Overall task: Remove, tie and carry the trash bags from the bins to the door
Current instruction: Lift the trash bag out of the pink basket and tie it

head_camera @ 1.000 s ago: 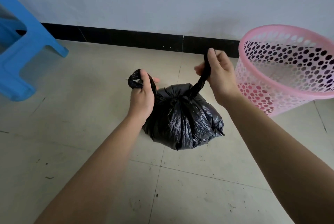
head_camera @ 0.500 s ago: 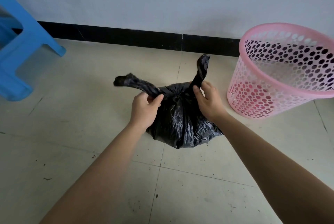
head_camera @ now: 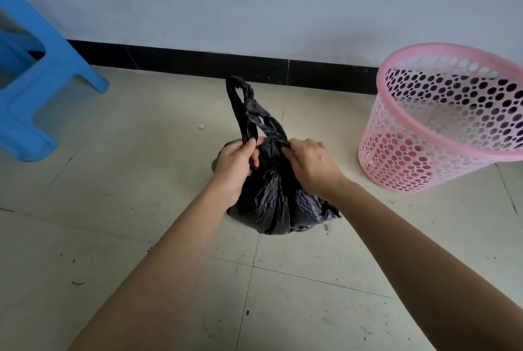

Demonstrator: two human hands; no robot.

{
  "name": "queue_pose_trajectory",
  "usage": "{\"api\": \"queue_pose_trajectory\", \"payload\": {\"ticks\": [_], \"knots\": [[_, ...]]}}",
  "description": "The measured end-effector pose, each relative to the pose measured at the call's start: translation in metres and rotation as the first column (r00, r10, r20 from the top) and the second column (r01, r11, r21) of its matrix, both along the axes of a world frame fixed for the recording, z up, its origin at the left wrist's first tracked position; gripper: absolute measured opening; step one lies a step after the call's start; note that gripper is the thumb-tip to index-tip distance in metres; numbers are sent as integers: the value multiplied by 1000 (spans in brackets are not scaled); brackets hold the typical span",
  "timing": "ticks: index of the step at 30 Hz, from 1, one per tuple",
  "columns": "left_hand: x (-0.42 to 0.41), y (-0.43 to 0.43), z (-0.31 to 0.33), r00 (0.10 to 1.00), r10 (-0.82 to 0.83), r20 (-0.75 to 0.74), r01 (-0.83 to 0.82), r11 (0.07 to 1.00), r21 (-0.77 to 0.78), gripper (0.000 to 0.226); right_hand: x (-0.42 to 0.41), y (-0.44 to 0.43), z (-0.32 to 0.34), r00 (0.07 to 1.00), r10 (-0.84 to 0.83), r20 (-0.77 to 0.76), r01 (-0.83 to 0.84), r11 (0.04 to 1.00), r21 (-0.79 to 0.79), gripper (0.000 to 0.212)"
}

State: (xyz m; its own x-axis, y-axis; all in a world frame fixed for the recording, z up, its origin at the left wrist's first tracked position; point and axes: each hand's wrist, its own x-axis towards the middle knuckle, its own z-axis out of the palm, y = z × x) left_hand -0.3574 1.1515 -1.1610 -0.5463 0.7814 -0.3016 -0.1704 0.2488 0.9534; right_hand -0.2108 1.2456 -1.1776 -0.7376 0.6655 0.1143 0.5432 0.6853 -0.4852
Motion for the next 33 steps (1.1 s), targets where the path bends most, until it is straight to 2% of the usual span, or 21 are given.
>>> {"api": "queue_pose_trajectory", "payload": {"ticks": [2,4,8,12,13,15,17,19,21,24,27,30,33], "knots": [[-6,-3,-1,987,-36,158,32,999,30,21,1,5,3,996,54,66,-54,999,-6,32],[-13,-5,1,967,-110,228,103,994,45,19,2,12,6,988,97,123,-94,995,-27,31],[-24,-7,3,935,-301,189,297,954,48,10,0,14,18,953,202,226,-198,979,-41,29],[-30,-8,3,927,-355,119,355,935,26,26,-6,11,28,921,257,291,-247,966,-73,26],[-30,-9,3,935,-341,99,341,940,21,21,-6,12,28,929,260,265,-235,964,-122,26],[-31,-9,1,957,-270,103,270,963,18,22,-4,13,29,972,213,96,-174,934,-313,27],[-33,-11,-1,969,-176,174,172,984,40,32,1,12,29,993,95,-64,-115,844,-524,37],[-38,-13,-3,964,-139,227,133,990,40,33,6,10,24,989,-28,-144,-70,770,-634,32],[-42,-14,-3,952,-148,268,147,989,25,32,6,6,21,978,-92,-188,-56,750,-659,19],[-45,-13,4,918,-236,318,244,970,14,25,3,3,21,967,-113,-228,-81,712,-698,17],[-42,-16,8,910,-370,189,382,923,-33,28,0,2,22,971,-74,-227,-108,709,-696,15],[-39,-17,7,915,-385,122,394,917,-63,47,-3,1,23,980,-24,-198,-111,760,-641,13],[-41,-19,7,905,-402,140,411,911,-41,38,-2,4,27,989,2,-149,-97,769,-632,14]]}}
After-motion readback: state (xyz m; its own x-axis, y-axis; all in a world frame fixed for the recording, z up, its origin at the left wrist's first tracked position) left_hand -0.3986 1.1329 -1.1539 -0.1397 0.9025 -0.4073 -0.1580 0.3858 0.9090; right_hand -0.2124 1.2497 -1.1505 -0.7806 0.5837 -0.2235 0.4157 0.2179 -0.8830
